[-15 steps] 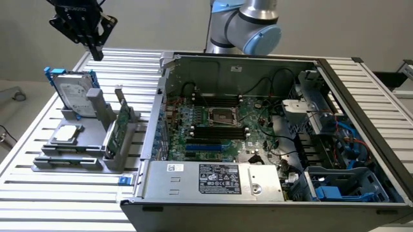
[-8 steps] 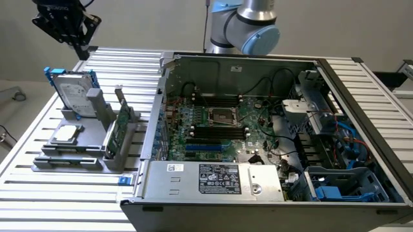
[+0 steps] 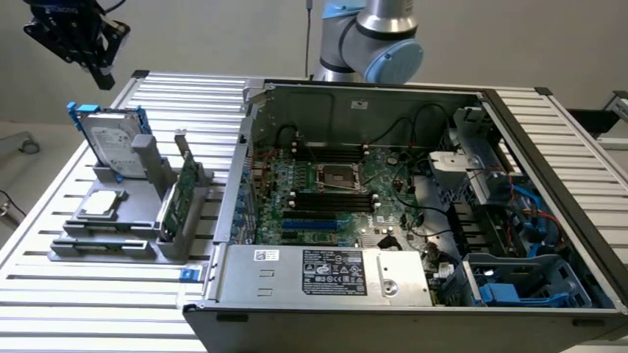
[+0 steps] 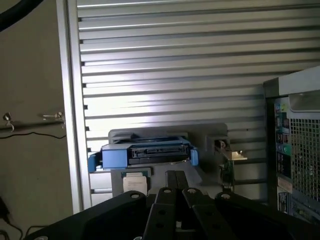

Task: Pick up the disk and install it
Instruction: 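Reach for the disk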

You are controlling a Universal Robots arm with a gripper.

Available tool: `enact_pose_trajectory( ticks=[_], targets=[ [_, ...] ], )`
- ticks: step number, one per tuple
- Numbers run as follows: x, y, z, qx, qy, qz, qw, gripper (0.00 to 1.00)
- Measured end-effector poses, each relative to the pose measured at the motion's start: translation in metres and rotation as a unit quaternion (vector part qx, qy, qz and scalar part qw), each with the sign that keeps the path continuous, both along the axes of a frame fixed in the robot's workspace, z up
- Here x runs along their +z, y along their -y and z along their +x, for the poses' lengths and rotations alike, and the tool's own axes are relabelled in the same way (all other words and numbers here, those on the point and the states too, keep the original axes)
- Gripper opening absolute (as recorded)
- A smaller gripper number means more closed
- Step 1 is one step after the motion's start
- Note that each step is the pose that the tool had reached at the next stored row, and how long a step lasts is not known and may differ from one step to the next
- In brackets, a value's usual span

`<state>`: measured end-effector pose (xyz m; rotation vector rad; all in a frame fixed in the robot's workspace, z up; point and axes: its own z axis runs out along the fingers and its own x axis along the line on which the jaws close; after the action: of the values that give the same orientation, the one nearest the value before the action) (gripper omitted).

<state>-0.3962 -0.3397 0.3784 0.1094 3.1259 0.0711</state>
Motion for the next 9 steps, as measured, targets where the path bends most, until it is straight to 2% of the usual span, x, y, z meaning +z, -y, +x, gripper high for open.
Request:
enact_pose_trajectory(
  ticks=[9],
  targets=[
    [-0.0014,-0.0084,-0.023,0.005,-0.0004,-0.0008,1.0000,0.11]
  ],
)
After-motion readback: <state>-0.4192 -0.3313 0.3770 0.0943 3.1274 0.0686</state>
